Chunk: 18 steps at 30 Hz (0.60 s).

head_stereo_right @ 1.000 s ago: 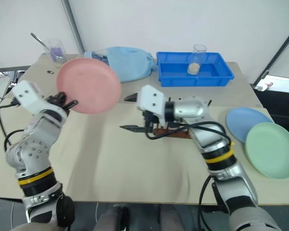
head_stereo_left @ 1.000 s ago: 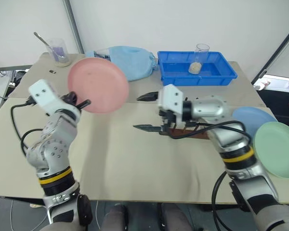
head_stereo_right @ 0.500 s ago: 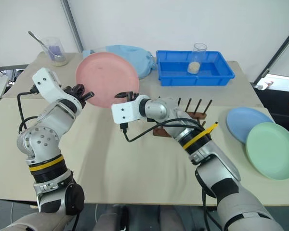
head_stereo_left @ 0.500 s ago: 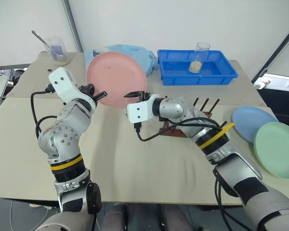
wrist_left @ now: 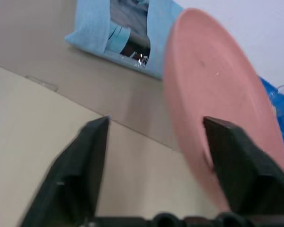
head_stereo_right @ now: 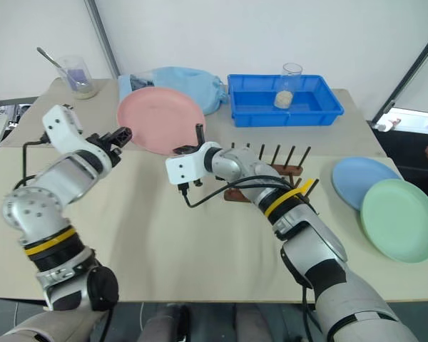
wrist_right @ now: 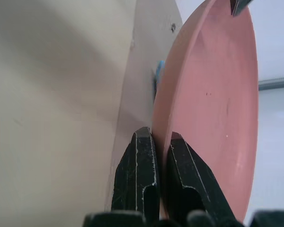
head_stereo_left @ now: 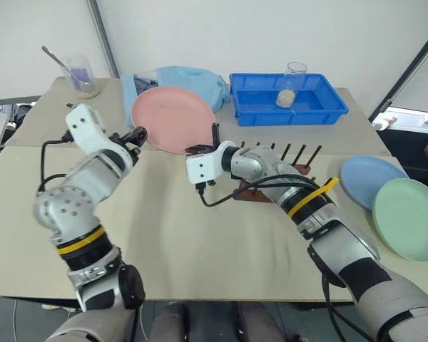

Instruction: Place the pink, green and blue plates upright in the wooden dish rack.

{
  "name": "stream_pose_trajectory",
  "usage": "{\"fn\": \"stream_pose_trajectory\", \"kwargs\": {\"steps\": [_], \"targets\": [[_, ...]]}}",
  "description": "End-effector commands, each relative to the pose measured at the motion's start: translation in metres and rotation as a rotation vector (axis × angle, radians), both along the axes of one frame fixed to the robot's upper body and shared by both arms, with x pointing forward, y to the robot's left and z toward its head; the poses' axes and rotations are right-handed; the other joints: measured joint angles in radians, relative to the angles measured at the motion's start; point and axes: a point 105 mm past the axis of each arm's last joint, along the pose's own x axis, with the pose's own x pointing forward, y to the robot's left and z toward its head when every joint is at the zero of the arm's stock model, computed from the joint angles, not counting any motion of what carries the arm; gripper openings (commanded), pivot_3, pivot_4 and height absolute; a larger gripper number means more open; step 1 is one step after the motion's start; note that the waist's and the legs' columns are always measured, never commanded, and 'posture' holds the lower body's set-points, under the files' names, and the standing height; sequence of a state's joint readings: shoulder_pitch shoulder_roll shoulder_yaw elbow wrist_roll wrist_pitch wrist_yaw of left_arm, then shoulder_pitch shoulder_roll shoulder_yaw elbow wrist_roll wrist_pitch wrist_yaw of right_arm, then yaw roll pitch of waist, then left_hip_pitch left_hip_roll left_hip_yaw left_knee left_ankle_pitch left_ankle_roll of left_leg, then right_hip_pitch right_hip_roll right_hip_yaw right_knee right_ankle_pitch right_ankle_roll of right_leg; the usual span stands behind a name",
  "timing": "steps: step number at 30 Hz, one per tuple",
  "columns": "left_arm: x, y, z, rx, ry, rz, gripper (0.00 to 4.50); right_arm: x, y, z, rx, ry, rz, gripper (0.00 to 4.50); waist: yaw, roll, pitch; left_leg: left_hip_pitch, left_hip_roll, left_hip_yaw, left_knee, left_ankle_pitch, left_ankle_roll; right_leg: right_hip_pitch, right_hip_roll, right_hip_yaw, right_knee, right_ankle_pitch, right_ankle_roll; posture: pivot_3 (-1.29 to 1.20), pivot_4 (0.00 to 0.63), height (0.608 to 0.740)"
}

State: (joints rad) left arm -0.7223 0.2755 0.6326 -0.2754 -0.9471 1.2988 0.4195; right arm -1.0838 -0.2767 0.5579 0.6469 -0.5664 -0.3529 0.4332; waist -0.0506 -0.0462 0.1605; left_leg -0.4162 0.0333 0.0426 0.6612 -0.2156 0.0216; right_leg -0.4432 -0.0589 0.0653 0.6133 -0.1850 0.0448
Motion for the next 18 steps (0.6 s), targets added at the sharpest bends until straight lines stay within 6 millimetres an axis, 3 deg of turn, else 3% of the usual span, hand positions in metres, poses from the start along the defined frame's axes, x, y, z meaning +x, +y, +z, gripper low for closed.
{"fn": "stream_pose_trajectory", "kwargs": {"steps": [1, 3, 5, 9, 12, 18], "targets": [[-0.023, 0.006, 0.032, 0.07, -0.108, -0.223, 4.44, 0.005, -0.006, 0.028, 0.079, -0.074, -0.005, 0.0, -0.007, 0.0, 0.001, 0.0, 0.0, -0.001, -0.001, 0.0, -0.001, 0.0, 0.001, 0.0, 0.0, 0.0, 0.0, 0.0, 0.15, 0.74], [-0.034, 0.008, 0.046, 0.097, -0.177, -0.326, 4.44, 0.007, -0.009, 0.034, 0.104, -0.079, -0.014, 0.0, -0.014, 0.0, 0.001, 0.0, 0.0, -0.002, -0.001, 0.001, -0.001, -0.001, 0.001, -0.001, 0.0, 0.0, 0.0, 0.0, 0.15, 0.74], [-0.045, 0.005, 0.055, 0.142, -0.242, -0.421, 4.44, 0.008, -0.013, 0.052, 0.193, -0.076, -0.022, 0.0, -0.016, 0.0, 0.001, 0.0, -0.001, -0.002, -0.001, 0.001, -0.002, 0.0, 0.0, -0.001, 0.0, 0.0, 0.0, 0.0, 0.15, 0.74], [-0.058, -0.015, 0.048, 0.3, -0.308, -0.558, 4.44, 0.002, -0.029, 0.088, 0.417, -0.008, -0.019, 0.0, -0.015, 0.001, 0.001, 0.0, -0.001, -0.002, -0.002, 0.001, -0.005, 0.0, -0.001, -0.001, -0.001, 0.0, 0.0, 0.0, 0.15, 0.74], [-0.065, -0.035, 0.039, 0.398, -0.375, -0.661, 4.44, -0.006, -0.062, 0.11, 0.617, 0.124, -0.038, 0.0, -0.004, 0.001, 0.001, 0.0, 0.001, -0.002, -0.002, 0.001, -0.007, 0.001, -0.001, -0.002, -0.001, 0.0, 0.0, 0.0, 0.15, 0.74], [-0.069, -0.08, 0.015, 0.687, -0.525, -0.882, 4.44, -0.042, -0.147, 0.123, 0.909, 0.482, -0.106, 0.0, 0.034, 0.002, 0.002, 0.0, 0.001, 0.0, -0.003, 0.0, -0.008, 0.002, -0.003, -0.005, -0.002, -0.003, -0.004, 0.0, 0.15, 0.74]]}}
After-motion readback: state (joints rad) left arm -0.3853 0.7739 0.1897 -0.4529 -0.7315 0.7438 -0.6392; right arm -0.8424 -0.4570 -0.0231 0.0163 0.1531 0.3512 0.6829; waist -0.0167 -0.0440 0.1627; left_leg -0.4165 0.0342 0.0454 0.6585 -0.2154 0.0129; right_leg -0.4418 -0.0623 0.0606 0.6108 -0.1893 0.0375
